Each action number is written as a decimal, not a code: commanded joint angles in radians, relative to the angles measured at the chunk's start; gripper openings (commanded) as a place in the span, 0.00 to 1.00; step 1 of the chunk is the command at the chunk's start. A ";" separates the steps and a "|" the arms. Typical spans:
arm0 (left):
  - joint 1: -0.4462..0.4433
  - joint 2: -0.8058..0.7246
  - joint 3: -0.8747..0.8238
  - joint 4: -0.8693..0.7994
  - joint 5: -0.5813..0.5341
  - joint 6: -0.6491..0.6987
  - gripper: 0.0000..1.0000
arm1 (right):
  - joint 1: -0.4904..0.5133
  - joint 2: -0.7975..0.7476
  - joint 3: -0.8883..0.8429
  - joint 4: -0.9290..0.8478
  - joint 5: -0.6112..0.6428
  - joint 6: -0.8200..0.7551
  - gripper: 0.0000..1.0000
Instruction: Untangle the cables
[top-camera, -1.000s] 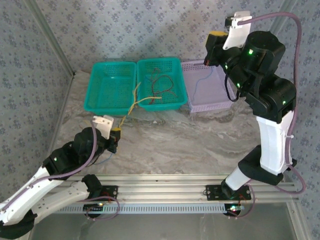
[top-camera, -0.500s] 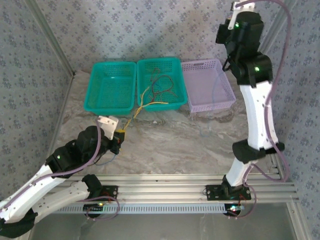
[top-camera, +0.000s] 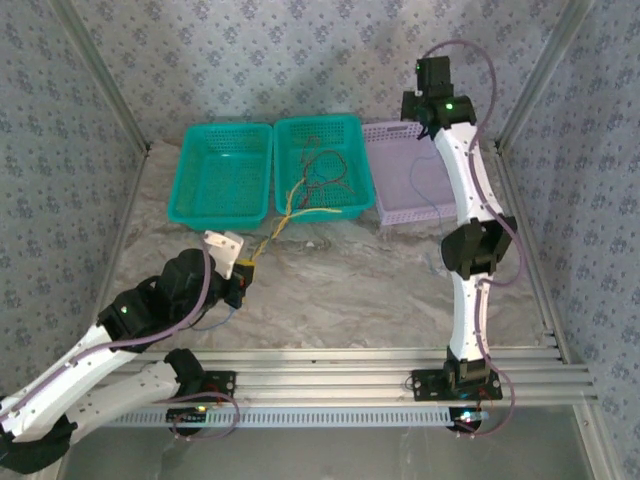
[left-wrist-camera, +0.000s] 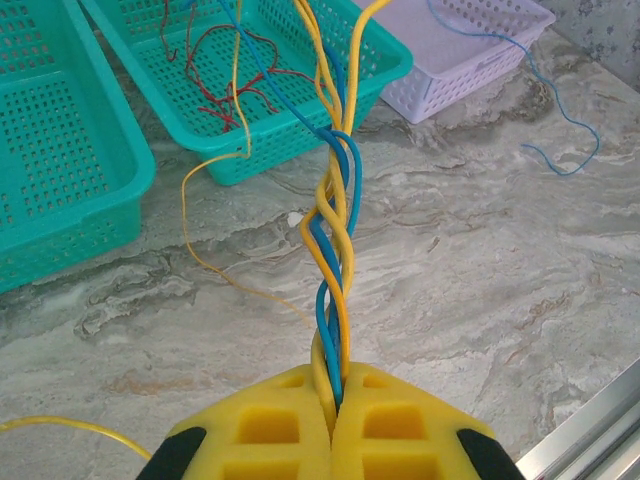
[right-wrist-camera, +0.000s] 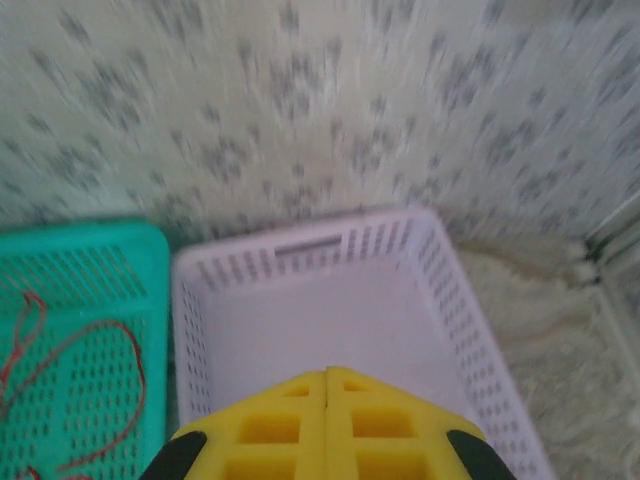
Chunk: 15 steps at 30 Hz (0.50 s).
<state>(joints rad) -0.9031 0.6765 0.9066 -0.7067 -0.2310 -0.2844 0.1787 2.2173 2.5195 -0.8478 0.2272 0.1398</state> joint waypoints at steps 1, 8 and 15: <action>0.004 0.005 0.002 0.022 0.013 0.020 0.00 | -0.016 0.047 0.000 -0.110 -0.063 0.069 0.00; 0.003 0.024 0.005 0.015 0.027 0.022 0.00 | -0.065 0.041 -0.144 -0.118 -0.203 0.164 0.34; 0.004 0.040 0.009 0.014 0.037 0.025 0.00 | -0.062 -0.212 -0.371 0.032 -0.220 0.191 0.61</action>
<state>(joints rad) -0.9031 0.7139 0.9066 -0.7067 -0.2077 -0.2768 0.1043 2.1822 2.1956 -0.8879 0.0269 0.3004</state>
